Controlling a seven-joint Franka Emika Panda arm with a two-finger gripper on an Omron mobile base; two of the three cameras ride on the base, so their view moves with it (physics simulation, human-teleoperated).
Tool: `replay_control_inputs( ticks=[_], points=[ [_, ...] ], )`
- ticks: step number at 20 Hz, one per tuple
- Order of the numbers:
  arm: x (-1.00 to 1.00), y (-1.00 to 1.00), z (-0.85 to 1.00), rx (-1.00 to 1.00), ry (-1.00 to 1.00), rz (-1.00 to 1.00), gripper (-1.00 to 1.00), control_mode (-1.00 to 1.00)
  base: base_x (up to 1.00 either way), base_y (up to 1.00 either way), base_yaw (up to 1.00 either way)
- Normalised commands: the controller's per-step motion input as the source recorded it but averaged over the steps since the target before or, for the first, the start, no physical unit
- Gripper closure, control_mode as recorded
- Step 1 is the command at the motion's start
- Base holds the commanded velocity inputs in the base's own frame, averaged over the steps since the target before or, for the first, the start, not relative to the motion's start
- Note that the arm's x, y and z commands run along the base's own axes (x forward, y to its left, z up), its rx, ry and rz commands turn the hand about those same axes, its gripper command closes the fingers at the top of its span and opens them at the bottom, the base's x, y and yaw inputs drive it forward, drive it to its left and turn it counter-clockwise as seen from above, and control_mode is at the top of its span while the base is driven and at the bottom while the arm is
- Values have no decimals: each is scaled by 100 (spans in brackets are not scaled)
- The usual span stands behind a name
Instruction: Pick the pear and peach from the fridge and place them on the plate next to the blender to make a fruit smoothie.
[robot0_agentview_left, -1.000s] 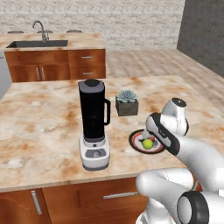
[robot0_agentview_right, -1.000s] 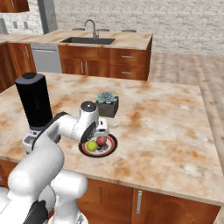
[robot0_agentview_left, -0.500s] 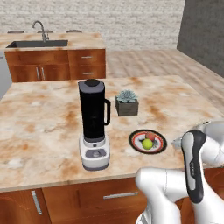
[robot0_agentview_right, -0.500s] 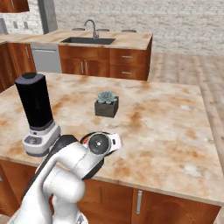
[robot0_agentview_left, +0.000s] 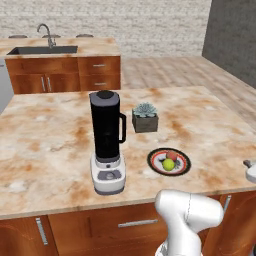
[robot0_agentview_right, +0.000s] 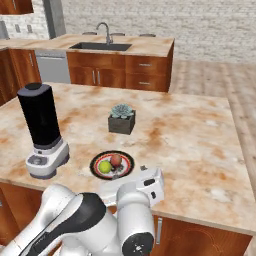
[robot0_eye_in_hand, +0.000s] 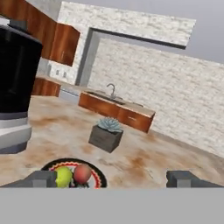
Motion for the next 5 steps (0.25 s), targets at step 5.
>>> replay_control_inputs(
  ticks=[5],
  points=[
    [-14, -3, 20, 2, -10, 0, -100, -100, 0, 0, 0]
  ],
)
